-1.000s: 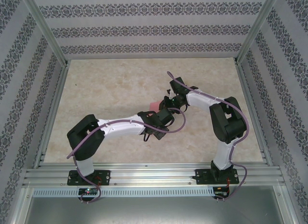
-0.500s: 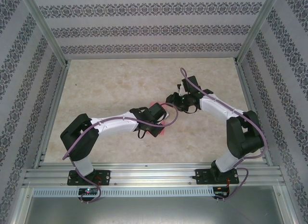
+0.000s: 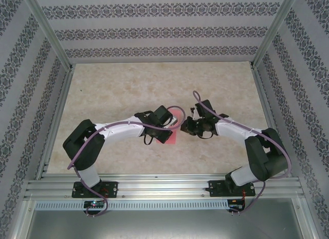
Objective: Fold a paper plane with a square sheet of paper (fold left side to right side)
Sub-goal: Fold the triangle a second time at the center of the table.
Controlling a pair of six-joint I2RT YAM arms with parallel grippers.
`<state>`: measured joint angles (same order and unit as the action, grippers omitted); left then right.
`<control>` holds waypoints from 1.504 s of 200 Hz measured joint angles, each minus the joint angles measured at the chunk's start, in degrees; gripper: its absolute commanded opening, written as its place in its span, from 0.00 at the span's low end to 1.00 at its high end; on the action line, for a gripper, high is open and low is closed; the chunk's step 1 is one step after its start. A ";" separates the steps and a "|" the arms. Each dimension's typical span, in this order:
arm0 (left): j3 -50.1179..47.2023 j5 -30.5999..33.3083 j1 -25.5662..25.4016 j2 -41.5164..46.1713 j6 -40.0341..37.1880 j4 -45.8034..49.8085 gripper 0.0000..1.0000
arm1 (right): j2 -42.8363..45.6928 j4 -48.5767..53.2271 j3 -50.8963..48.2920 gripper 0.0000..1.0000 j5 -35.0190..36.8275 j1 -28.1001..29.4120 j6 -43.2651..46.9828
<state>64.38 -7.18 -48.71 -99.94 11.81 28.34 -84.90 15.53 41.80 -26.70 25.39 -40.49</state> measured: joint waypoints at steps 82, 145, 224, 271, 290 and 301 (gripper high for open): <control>0.00 -1.38 3.69 0.00 -0.31 0.02 0.08 | -3.23 -5.29 -1.90 0.12 0.11 6.21 -3.43; -0.44 -1.53 4.96 0.68 -0.46 0.02 0.09 | -6.29 -4.70 -1.22 0.12 0.57 6.49 -3.37; -1.51 -1.25 5.22 1.81 -0.44 0.07 0.10 | -8.81 -3.76 1.03 0.12 0.63 6.49 -2.80; -1.44 -0.68 5.84 1.79 -0.68 0.33 0.10 | -9.81 -3.10 1.33 0.12 0.63 6.51 -2.01; -1.03 -0.20 5.97 1.62 -0.90 0.76 0.10 | -9.94 -2.80 1.33 0.12 0.66 6.51 -1.79; -0.44 0.00 5.95 1.31 -0.98 1.01 0.10 | -10.12 -2.43 1.38 0.12 0.63 6.51 -1.64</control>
<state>63.94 -7.18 -42.76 -98.63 10.83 29.34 -95.02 13.10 43.18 -26.06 31.90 -42.13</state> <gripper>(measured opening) 0.097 0.120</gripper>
